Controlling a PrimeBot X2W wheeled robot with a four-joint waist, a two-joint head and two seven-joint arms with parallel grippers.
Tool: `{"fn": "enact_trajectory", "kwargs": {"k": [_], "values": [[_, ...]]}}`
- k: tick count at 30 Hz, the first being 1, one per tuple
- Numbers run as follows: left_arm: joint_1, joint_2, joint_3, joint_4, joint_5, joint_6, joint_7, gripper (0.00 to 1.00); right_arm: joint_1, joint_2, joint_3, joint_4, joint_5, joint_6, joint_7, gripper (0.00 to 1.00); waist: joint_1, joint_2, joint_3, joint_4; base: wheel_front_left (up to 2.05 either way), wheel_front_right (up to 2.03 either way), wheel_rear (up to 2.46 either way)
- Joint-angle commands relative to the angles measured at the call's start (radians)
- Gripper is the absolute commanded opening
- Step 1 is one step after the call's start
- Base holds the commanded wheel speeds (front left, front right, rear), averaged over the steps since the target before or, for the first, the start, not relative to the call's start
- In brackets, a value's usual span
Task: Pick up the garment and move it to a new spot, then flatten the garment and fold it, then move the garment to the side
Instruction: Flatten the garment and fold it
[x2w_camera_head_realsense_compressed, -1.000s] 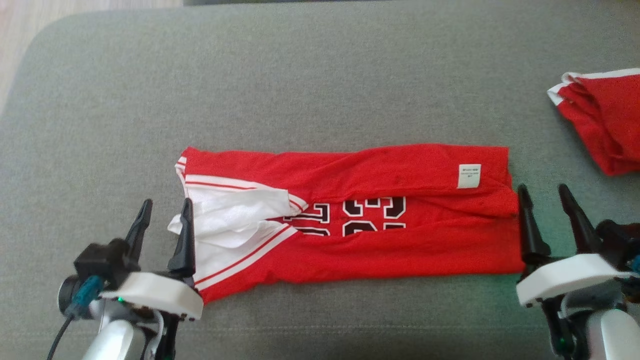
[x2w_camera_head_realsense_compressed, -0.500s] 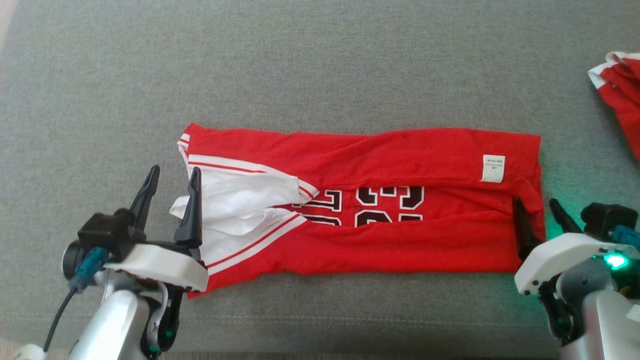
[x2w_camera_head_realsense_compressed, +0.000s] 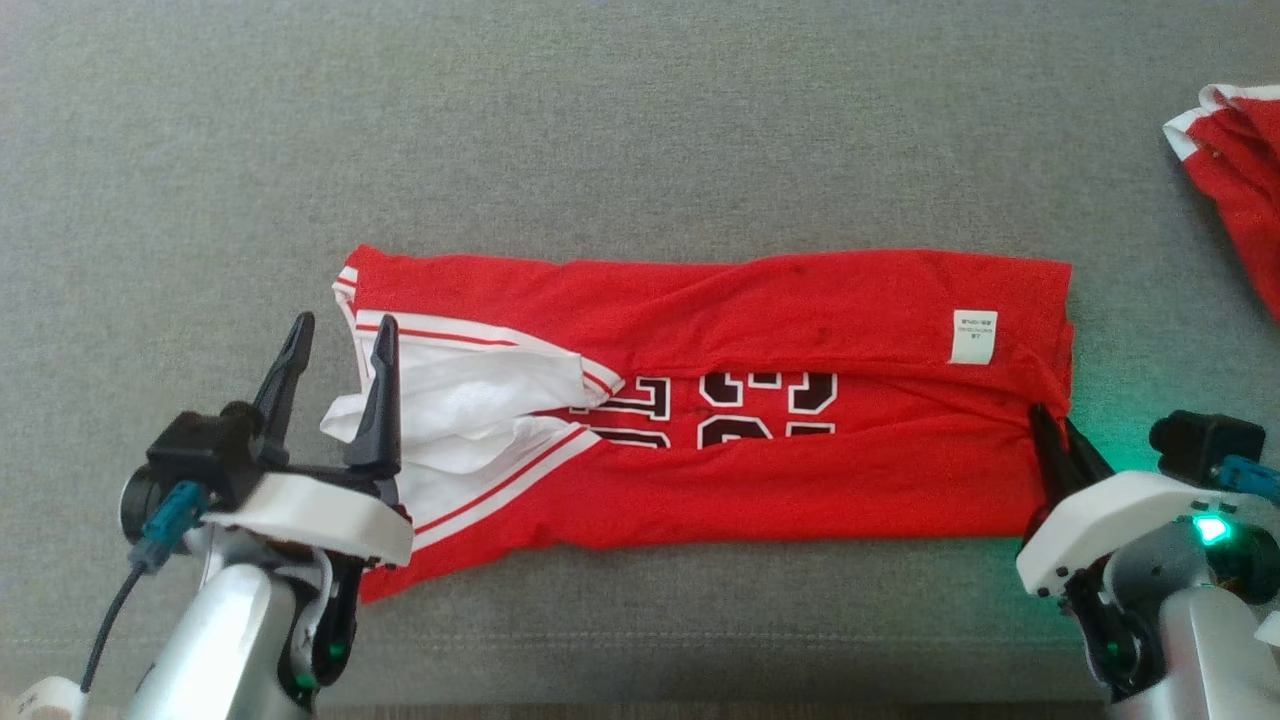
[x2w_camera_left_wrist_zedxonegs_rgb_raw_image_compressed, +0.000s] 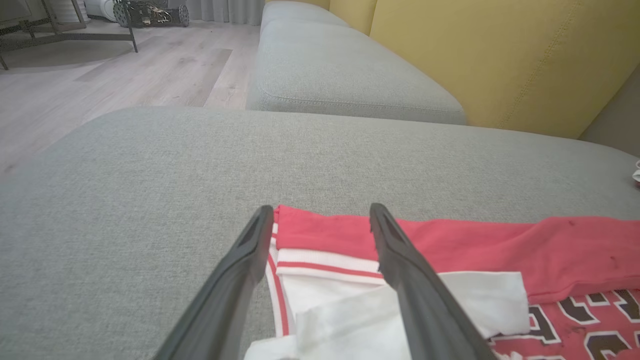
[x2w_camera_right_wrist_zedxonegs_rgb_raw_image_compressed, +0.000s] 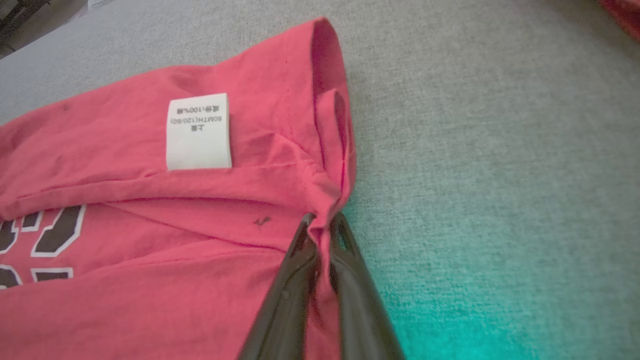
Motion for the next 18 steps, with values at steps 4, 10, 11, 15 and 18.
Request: {"fn": "enact_trajectory", "kwargs": {"k": [4,10,11,15,18], "values": [[-0.038,0.015,0.046,-0.023,0.009,-0.006,-0.011,1.0,0.005,-0.004,0.017,-0.004,0.009,0.007,0.002,0.0,0.0,0.0,-0.002,-0.005,0.0,0.0,0.0],[-0.028,0.01,0.053,-0.021,0.008,-0.006,-0.012,1.0,-0.004,-0.004,-0.054,-0.039,-0.014,0.007,-0.008,0.0,0.0,0.0,-0.017,-0.009,0.0,0.0,0.0],[-0.026,0.009,0.054,-0.02,0.008,-0.005,-0.012,1.0,-0.003,-0.004,-0.07,-0.044,-0.018,0.007,-0.002,0.0,0.0,0.0,-0.021,-0.01,0.0,0.0,0.0],[-0.016,0.007,0.059,-0.023,0.008,-0.003,-0.013,1.0,-0.002,-0.004,-0.138,-0.076,-0.043,0.007,0.017,0.0,0.0,0.0,-0.032,-0.015,0.0,0.0,0.0],[-0.012,0.007,0.061,-0.024,0.009,-0.003,-0.013,1.0,-0.002,-0.004,-0.194,-0.097,-0.06,0.007,0.037,0.0,0.0,0.0,-0.04,-0.016,0.0,0.0,0.0]]}}
